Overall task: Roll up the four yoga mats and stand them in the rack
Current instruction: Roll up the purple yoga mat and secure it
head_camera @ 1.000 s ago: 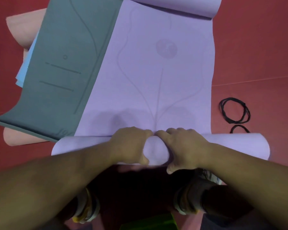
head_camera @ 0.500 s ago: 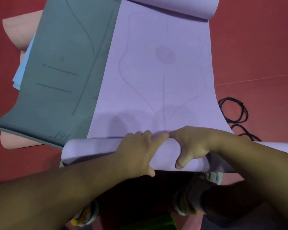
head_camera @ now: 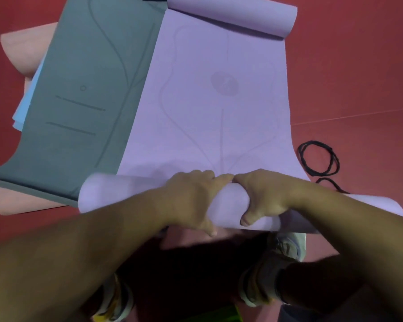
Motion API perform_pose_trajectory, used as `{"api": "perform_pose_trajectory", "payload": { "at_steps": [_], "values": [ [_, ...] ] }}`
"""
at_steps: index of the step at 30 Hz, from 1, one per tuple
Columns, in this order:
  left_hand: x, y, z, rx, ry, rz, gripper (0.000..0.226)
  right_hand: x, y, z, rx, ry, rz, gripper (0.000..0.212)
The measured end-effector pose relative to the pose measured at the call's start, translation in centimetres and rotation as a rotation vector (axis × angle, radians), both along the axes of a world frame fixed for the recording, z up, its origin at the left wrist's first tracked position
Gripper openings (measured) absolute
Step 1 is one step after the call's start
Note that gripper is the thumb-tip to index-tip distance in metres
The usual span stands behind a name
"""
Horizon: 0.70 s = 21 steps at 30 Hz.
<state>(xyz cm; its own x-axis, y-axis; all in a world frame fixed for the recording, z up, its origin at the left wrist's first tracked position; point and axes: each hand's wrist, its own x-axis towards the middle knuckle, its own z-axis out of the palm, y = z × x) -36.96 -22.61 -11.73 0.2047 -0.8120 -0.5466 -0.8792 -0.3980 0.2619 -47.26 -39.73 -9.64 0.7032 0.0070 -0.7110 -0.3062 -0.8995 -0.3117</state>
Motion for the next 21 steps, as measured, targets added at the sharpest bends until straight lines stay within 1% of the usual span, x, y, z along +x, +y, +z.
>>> {"api": "perform_pose_trajectory", "payload": {
  "at_steps": [1,2,4,6,7,9,11,13,14,16,18,19,21],
  "values": [
    [-0.9,0.0,0.1,-0.027,-0.095,-0.033,0.121,0.0,-0.3,0.4,0.043,0.018,-0.019,0.082],
    [-1.5,0.0,0.1,-0.05,-0.15,-0.043,0.119,0.0,-0.4,0.6,0.068,0.032,-0.019,0.081],
    [-1.7,0.3,0.1,-0.064,-0.14,-0.018,0.105,-0.1,0.1,0.9,0.071,0.053,0.004,0.075],
    [-0.7,0.2,0.4,-0.048,-0.055,0.019,0.088,-0.2,0.8,1.3,0.032,0.042,-0.008,0.071],
    [0.0,-0.1,0.7,-0.024,-0.006,0.035,0.084,-0.3,1.1,1.6,-0.01,0.005,-0.003,0.074],
    [1.2,-0.6,1.4,0.032,0.126,0.086,0.079,-0.8,1.3,2.2,-0.153,-0.097,0.064,0.091],
    [2.4,-0.9,1.9,0.061,0.297,0.151,0.072,-1.4,1.6,2.7,-0.261,-0.134,0.122,0.107],
    [3.1,-1.0,2.0,0.101,0.393,0.167,0.071,-1.9,2.2,2.9,-0.28,-0.136,0.116,0.113],
    [3.1,-0.9,2.0,0.117,0.408,0.16,0.074,-2.0,2.4,2.8,-0.283,-0.149,0.107,0.11],
    [2.8,-0.9,2.1,0.124,0.4,0.129,0.082,-2.3,2.4,2.7,-0.286,-0.197,0.1,0.093],
    [2.4,-0.8,2.6,0.053,0.337,0.114,0.097,-2.3,1.9,2.7,-0.287,-0.241,0.085,0.083],
    [2.2,-0.6,3.0,0.0,0.244,0.103,0.107,-2.0,1.4,2.9,-0.273,-0.242,0.069,0.082],
    [1.4,0.1,4.0,-0.071,-0.02,0.024,0.12,-1.3,0.7,3.8,-0.205,-0.205,0.026,0.08]
  ]
}}
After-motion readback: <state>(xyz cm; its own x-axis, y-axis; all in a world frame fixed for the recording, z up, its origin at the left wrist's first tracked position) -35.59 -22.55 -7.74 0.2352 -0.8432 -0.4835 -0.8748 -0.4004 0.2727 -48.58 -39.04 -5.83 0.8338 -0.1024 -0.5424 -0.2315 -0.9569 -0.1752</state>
